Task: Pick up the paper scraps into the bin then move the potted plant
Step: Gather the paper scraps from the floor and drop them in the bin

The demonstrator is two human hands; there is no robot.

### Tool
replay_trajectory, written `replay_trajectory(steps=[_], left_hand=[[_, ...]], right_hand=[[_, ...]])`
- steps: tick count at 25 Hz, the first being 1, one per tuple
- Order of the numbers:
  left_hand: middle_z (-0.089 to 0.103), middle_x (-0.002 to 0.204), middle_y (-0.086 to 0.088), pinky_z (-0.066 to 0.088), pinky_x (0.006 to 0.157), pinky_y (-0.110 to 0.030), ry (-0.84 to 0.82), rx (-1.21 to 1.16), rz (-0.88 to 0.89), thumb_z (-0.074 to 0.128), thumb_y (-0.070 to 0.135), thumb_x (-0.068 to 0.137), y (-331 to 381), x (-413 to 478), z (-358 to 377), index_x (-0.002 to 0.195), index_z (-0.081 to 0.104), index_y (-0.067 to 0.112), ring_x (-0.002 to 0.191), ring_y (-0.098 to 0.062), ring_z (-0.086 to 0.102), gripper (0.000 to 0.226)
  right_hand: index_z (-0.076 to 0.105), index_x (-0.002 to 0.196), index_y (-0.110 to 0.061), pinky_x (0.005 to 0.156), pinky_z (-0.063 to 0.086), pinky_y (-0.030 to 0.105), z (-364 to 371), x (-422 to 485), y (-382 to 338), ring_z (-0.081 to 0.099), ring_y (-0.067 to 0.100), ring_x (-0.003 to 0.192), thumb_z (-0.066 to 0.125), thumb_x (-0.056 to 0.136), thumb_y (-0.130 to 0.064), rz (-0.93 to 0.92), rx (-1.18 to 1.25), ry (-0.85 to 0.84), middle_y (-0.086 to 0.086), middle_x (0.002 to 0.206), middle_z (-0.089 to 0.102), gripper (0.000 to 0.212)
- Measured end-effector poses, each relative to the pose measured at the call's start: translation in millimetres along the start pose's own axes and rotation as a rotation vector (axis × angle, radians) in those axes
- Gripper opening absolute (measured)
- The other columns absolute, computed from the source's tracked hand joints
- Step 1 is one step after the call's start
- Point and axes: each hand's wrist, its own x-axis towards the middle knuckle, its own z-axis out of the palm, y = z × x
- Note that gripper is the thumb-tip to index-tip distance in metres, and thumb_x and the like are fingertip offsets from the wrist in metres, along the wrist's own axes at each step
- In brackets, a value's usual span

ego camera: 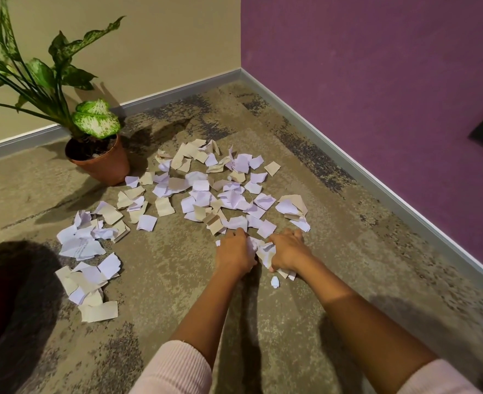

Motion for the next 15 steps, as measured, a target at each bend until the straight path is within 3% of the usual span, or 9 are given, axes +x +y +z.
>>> replay_trajectory(steps=[3, 7, 9, 11, 13, 15], left_hand=[[0.049, 0.134, -0.007, 0.05, 0.093, -0.039, 0.019, -0.024, -0.005, 0.072, 0.026, 0.08, -2.3, -2.0, -1.4, 0.128, 0.052, 0.016, 0.122, -0.027, 0.049, 0.052], [0.06, 0.107, -0.006, 0.047, 0.069, -0.033, 0.073, -0.07, -0.007, 0.072, 0.021, 0.079, -5.8, -9.4, -3.7, 0.088, 0.059, 0.016, 0.1, -0.026, 0.06, 0.017], [0.062, 0.086, -0.005, 0.045, 0.063, -0.032, 0.083, -0.148, -0.038, 0.073, 0.02, 0.079, -11.5, -11.2, -5.9, 0.071, 0.054, 0.015, 0.085, -0.024, 0.061, 0.021], [0.054, 0.069, -0.001, 0.038, 0.058, -0.029, 0.087, -0.221, -0.074, 0.077, 0.023, 0.076, -17.7, -14.6, -12.8, 0.062, 0.048, 0.016, 0.071, -0.02, 0.053, 0.033], [0.049, 0.065, 0.0, 0.034, 0.057, -0.029, 0.104, -0.278, -0.113, 0.08, 0.028, 0.074, -26.6, -19.4, -25.7, 0.062, 0.049, 0.014, 0.069, -0.019, 0.048, 0.035], [0.051, 0.067, -0.001, 0.033, 0.056, -0.029, 0.114, -0.305, -0.135, 0.081, 0.03, 0.074, -38.3, -23.2, -43.4, 0.066, 0.052, 0.014, 0.071, -0.019, 0.049, 0.034]], right_hand=[[0.05, 0.128, -0.029, 0.1, 0.043, 0.054, -0.3, -1.3, -1.4, 0.027, 0.034, 0.134, 0.078, 0.072, -0.02, -0.016, 0.019, 0.004, 0.006, 0.136, 0.041, 0.063], [0.046, 0.139, -0.028, 0.096, 0.051, 0.039, -7.3, -7.2, -3.0, 0.051, 0.031, 0.124, 0.076, 0.072, -0.013, -0.015, 0.157, -0.007, 0.008, 0.138, 0.053, 0.075], [0.045, 0.141, -0.024, 0.094, 0.051, 0.034, -13.3, -12.4, -5.9, 0.054, 0.03, 0.122, 0.076, 0.073, -0.011, -0.033, 0.202, -0.02, 0.007, 0.138, 0.054, 0.075], [0.056, 0.128, -0.022, 0.084, 0.049, 0.029, -18.9, -17.6, -13.5, 0.059, 0.028, 0.109, 0.076, 0.072, -0.01, -0.053, 0.254, -0.027, 0.009, 0.123, 0.061, 0.06], [0.061, 0.115, -0.021, 0.076, 0.05, 0.028, -23.8, -23.8, -27.6, 0.061, 0.026, 0.097, 0.076, 0.07, -0.01, -0.068, 0.301, -0.022, 0.007, 0.11, 0.064, 0.048], [0.059, 0.123, -0.021, 0.078, 0.049, 0.027, -28.2, -26.4, -45.3, 0.061, 0.027, 0.105, 0.076, 0.07, -0.011, -0.077, 0.342, -0.024, 0.007, 0.119, 0.064, 0.056]])
